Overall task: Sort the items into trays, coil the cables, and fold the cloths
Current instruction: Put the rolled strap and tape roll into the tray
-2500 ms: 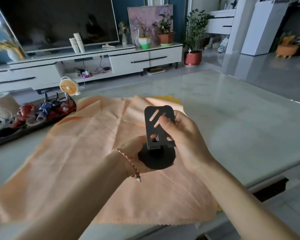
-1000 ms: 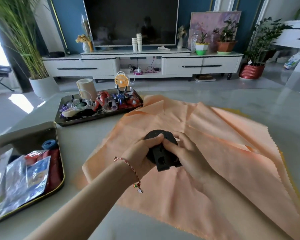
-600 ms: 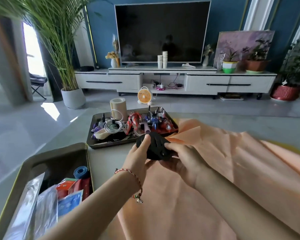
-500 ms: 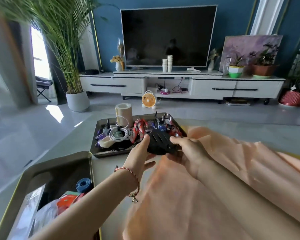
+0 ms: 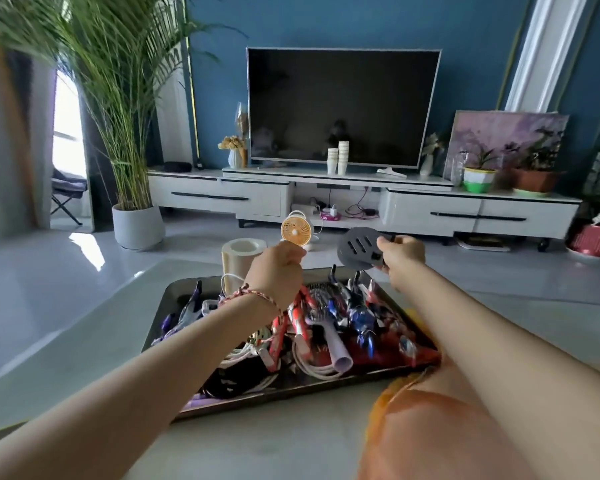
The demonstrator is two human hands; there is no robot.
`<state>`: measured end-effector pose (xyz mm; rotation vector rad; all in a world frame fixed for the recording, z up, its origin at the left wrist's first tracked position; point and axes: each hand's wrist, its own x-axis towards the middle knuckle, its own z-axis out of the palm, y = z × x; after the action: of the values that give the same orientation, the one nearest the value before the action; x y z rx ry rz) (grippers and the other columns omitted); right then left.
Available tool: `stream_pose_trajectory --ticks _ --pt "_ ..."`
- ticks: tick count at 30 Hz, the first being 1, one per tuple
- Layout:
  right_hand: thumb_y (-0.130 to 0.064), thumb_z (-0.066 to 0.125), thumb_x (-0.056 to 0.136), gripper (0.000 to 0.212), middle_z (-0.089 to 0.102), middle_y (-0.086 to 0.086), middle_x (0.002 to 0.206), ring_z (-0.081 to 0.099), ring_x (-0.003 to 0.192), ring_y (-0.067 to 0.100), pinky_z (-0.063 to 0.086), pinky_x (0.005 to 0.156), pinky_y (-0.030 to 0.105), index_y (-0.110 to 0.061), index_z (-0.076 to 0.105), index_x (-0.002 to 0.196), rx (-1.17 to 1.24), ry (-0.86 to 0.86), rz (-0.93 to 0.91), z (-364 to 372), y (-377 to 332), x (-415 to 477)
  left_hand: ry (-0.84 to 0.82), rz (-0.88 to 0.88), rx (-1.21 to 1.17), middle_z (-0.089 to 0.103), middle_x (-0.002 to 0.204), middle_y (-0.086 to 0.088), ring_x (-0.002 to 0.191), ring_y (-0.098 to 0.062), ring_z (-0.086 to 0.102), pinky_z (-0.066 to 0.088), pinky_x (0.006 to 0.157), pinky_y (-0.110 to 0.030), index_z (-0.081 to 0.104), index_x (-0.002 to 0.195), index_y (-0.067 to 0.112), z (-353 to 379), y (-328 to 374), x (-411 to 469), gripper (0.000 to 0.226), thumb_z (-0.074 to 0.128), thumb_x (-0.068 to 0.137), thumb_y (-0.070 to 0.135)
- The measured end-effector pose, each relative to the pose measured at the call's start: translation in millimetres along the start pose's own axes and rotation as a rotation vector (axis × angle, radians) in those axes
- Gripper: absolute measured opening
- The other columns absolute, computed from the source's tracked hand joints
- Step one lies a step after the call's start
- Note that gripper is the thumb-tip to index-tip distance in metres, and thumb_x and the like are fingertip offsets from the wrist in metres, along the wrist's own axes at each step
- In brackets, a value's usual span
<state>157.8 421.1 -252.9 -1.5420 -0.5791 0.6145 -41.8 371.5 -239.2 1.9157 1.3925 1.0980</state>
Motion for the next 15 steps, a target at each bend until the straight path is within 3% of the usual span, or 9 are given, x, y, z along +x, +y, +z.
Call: stream_pose_trajectory --ticks 3,7,10,12,14,15 --pt "-0.016 0.062 0.089 0.019 0.064 0.016 0.110 0.062 0.088 0.028 0.053 0.083 0.035 -0.005 0.059 0.104 -0.042 0.031 -0.011 14 13 17 0.014 0.007 0.002 0.063 0.118 -0.005 0.087 -0.020 0.060 0.045 0.066 -0.017 0.062 0.115 0.012 7 -15 21 0.034 0.037 0.094 0.001" --pt "-0.018 0.058 0.090 0.016 0.065 0.015 0.104 0.052 0.066 0.020 0.043 0.060 0.026 -0.004 0.061 0.098 -0.188 0.053 -0.121 24 22 32 0.016 0.034 0.059 0.063 0.118 -0.002 0.087 -0.011 0.053 0.036 0.057 -0.009 0.061 0.117 0.013 9 -30 37 0.035 0.036 0.094 0.003" --pt "-0.018 0.061 0.088 0.009 0.065 0.013 0.105 0.055 0.075 0.022 0.049 0.069 0.030 -0.010 0.061 0.094 -0.305 -0.044 -0.147 32 28 36 0.029 0.036 0.075 0.062 0.118 -0.002 0.082 -0.009 0.050 0.037 0.053 -0.007 0.062 0.116 0.013 11 -39 43 0.035 0.036 0.094 0.004" --pt "-0.019 0.063 0.086 0.024 0.063 0.011 0.111 0.058 0.086 0.025 0.044 0.071 0.028 -0.008 0.062 0.108 -0.392 -0.098 -0.142 38 29 36 0.038 0.023 0.076 0.063 0.116 -0.003 0.079 -0.010 0.051 0.037 0.052 -0.010 0.063 0.115 0.012 13 -42 44 0.035 0.037 0.094 0.004" --pt "-0.020 0.063 0.084 0.030 0.063 0.013 0.109 0.059 0.088 0.027 0.043 0.065 0.027 -0.007 0.061 0.111 -0.595 -0.154 -0.145 44 30 34 0.044 0.006 0.057 0.064 0.111 -0.003 0.063 -0.008 0.050 0.035 0.042 -0.009 0.063 0.114 0.013 15 -44 44 0.034 0.037 0.094 0.004" --pt "-0.019 0.061 0.083 0.022 0.062 0.013 0.102 0.056 0.083 0.025 0.041 0.060 0.026 -0.007 0.060 0.101 -0.698 -0.177 -0.161 45 33 33 0.043 0.001 0.044 0.064 0.108 -0.003 0.057 -0.006 0.047 0.035 0.041 -0.011 0.063 0.114 0.013 17 -44 44 0.033 0.038 0.094 0.004"
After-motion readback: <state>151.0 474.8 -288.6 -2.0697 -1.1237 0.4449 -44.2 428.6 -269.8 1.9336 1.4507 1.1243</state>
